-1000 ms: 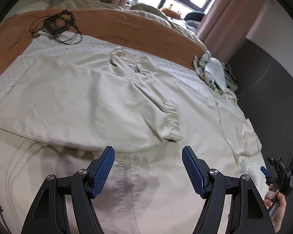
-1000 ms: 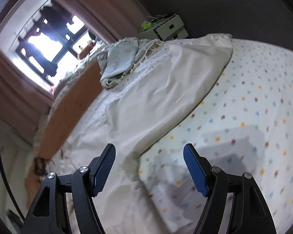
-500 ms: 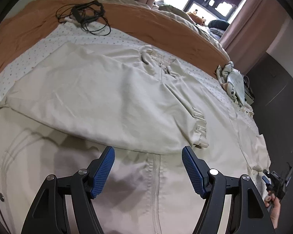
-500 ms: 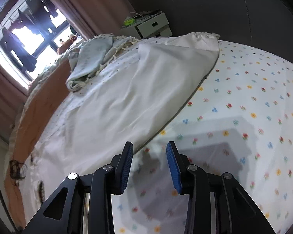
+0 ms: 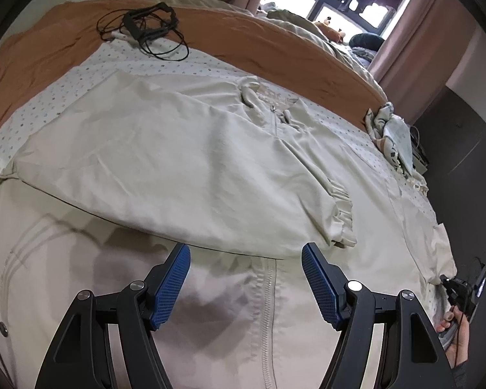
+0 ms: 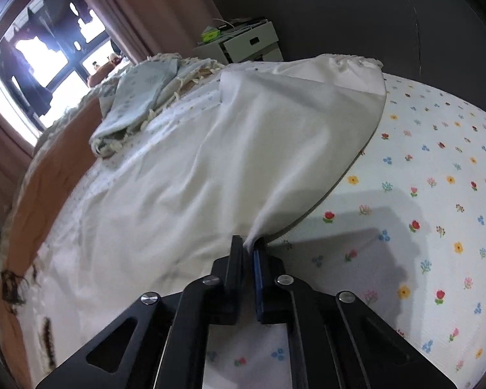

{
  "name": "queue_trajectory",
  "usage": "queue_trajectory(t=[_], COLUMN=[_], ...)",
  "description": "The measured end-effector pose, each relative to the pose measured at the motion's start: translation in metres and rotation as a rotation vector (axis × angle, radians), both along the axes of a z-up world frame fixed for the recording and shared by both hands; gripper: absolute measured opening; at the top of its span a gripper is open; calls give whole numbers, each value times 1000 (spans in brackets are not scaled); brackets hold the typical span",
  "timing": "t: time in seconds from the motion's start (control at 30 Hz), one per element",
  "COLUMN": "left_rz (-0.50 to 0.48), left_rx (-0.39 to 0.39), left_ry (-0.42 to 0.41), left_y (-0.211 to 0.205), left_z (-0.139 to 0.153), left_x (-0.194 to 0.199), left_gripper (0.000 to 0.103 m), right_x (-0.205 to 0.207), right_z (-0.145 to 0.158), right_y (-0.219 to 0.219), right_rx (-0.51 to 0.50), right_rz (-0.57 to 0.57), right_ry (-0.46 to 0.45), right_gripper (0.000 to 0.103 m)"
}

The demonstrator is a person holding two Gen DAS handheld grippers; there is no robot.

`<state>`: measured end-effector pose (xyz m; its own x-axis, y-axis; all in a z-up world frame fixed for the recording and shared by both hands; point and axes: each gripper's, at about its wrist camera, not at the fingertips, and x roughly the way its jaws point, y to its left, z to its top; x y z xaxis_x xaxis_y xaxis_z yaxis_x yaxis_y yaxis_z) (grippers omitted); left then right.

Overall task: Fold large clothes
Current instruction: 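Grasp the other sleeve cuff with the right gripper and lift it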

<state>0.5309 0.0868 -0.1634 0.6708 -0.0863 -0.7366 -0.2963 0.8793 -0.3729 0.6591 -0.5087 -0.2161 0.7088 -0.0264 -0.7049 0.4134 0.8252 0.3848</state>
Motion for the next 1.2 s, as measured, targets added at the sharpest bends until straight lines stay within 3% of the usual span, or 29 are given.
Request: queue_trajectory(t=[0.1, 0.37, 0.6, 0.83, 0.97, 1.07, 1.1, 1.17, 1.2], left_rz=[1, -2, -28, -24, -14, -10, -9, -10, -10], left_rx=[7, -15, -36, -68, -96, -111, -116, -123, -125], left_ry=[-6, -40, -76, -95, -103, -108, -110, -114, -115], left_y=[0, -1, 0, 8, 15, 19, 20, 22, 22], left_z=[2, 13, 25, 31, 33, 35, 35, 36, 37], left_x=[1, -4, -7, -10, -13, -15, -16, -18, -18], left_gripper=[72, 72, 72, 72, 72, 72, 72, 72, 72], right_x=[-3, -13, -21, -21, -22, -20, -19, -16, -16], right_z=[31, 121, 161, 162, 142, 110, 101, 81, 73], right_y=[17, 65, 138, 219, 256, 280, 286, 295, 296], right_rx=[-118, -206, -243, -275, -269, -258, -254, -232, -215], right_rz=[39, 179, 319, 470, 535, 573, 582, 610, 621], right_ry=[-46, -153, -204, -201, -164, -70, -32, 68, 113], right_gripper=[6, 5, 5, 5, 5, 6, 8, 29, 50])
